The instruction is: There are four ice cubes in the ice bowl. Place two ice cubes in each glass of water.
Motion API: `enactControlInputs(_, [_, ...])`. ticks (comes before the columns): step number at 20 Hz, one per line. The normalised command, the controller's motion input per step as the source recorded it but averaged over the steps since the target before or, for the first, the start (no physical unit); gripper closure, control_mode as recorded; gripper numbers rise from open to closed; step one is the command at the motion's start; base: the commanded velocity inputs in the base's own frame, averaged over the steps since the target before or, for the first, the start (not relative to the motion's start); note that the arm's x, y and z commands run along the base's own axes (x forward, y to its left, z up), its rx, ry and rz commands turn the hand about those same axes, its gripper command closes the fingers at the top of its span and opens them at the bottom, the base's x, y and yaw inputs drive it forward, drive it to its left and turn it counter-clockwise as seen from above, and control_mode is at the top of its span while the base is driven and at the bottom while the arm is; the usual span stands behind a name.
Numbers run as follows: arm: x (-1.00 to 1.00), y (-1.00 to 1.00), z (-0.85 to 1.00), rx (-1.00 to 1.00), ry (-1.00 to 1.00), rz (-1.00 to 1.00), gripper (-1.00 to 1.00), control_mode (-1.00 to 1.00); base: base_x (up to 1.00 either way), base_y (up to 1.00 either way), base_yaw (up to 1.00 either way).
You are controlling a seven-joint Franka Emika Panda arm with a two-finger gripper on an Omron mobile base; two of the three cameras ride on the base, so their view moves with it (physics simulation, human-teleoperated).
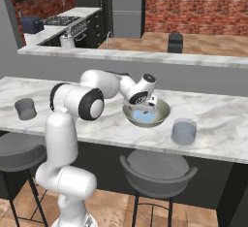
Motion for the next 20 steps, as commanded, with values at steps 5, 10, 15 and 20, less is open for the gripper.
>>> enactControlInputs(5, [-0.06, 0.00, -0.22, -0.02, 0.07, -0.02, -1.00, -1.00, 0.00, 0.00, 0.00])
enactControlInputs(10, [0.00, 0.00, -0.14, 0.00, 0.03, 0.00, -1.00, -1.00, 0.00, 0.00, 0.00])
enactControlInputs(15, [-0.11, 0.00, -0.11, 0.00, 0.02, 0.00, -1.00, -1.00, 0.00, 0.00, 0.00])
enactControlInputs(20, [-0.02, 0.05, -0.10, 0.00, 0.00, 0.00, -1.00, -1.00, 0.00, 0.00, 0.00])
